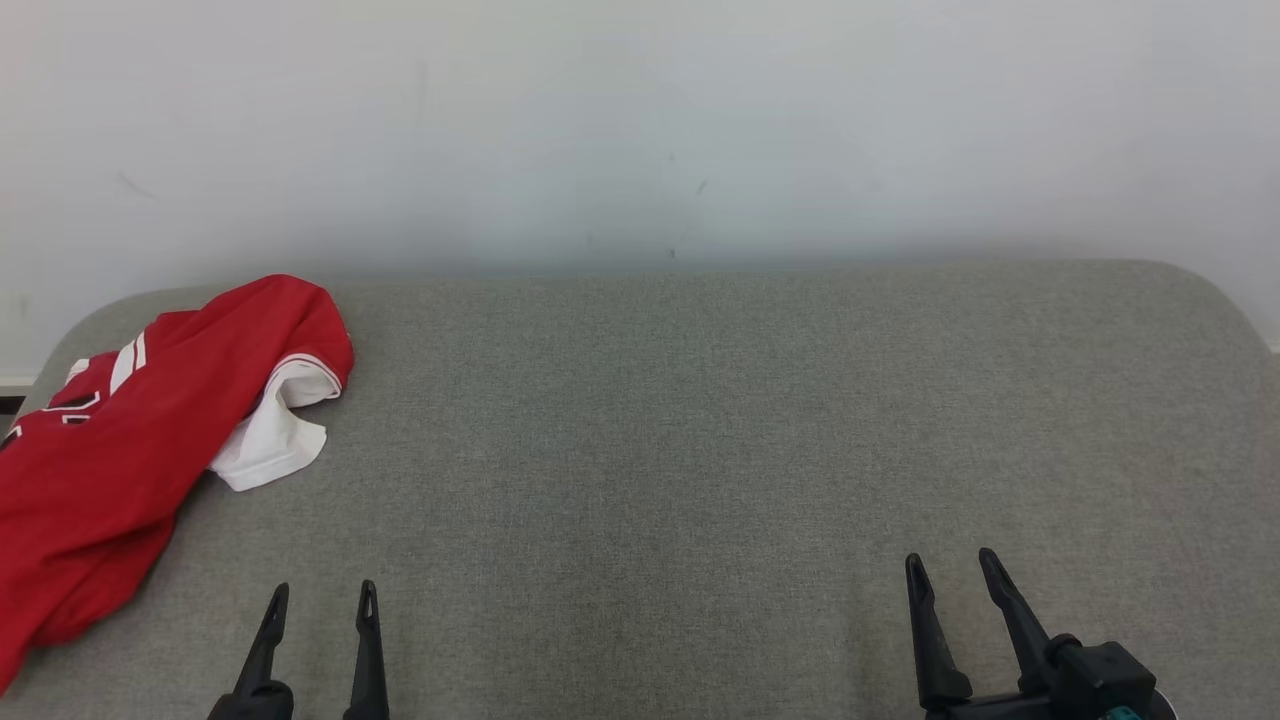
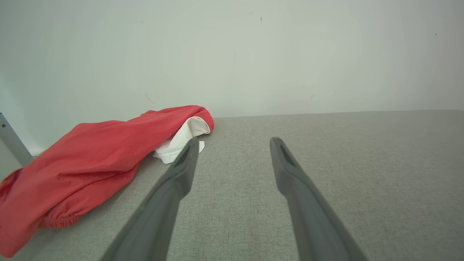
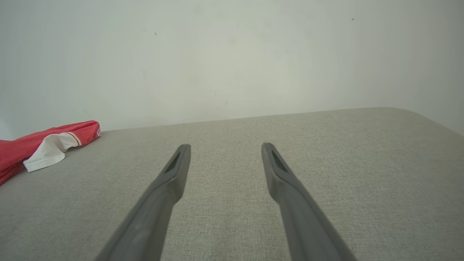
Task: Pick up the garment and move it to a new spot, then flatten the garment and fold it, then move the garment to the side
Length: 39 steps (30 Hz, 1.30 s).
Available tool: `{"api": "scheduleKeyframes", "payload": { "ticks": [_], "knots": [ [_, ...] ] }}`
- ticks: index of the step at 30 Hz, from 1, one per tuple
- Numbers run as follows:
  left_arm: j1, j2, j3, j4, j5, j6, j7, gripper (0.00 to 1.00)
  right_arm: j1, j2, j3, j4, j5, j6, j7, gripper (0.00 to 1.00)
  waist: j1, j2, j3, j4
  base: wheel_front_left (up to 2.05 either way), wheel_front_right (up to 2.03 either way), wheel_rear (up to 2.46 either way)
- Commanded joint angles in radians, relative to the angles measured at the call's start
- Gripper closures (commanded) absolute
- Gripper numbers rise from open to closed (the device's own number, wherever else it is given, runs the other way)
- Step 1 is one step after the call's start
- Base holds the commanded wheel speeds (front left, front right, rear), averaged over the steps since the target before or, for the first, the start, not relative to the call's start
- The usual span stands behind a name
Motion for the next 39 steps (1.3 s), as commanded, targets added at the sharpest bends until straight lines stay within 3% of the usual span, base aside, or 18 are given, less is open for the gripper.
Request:
{"api": "scheduleKeyframes", "payload": {
  "ticks": [1, 25, 39],
  "knots": [
    [0.007, -0.001, -0.005, 0.003, 0.009, 0.006, 0.008, 0.0, 0.003, 0.0, 0.001, 0.008, -0.004, -0.002, -0.003, 0.0, 0.0, 0.0, -0.002, 0.001, 0.0, 0.0, 0.0],
    [0.016, 0.008, 0.006, -0.058, -0.043, 0.043, 0.111, 0.0, -0.025, 0.0, -0.013, 0.042, -0.003, -0.002, 0.004, 0.0, 0.0, 0.0, 0.0, 0.004, 0.0, 0.0, 0.0],
    [0.023, 0.013, -0.001, -0.089, -0.045, 0.068, 0.145, 0.0, -0.012, 0.0, -0.015, -0.013, -0.01, -0.002, 0.053, 0.0, 0.0, 0.0, 0.0, 0.006, 0.0, 0.0, 0.0]
  ]
}}
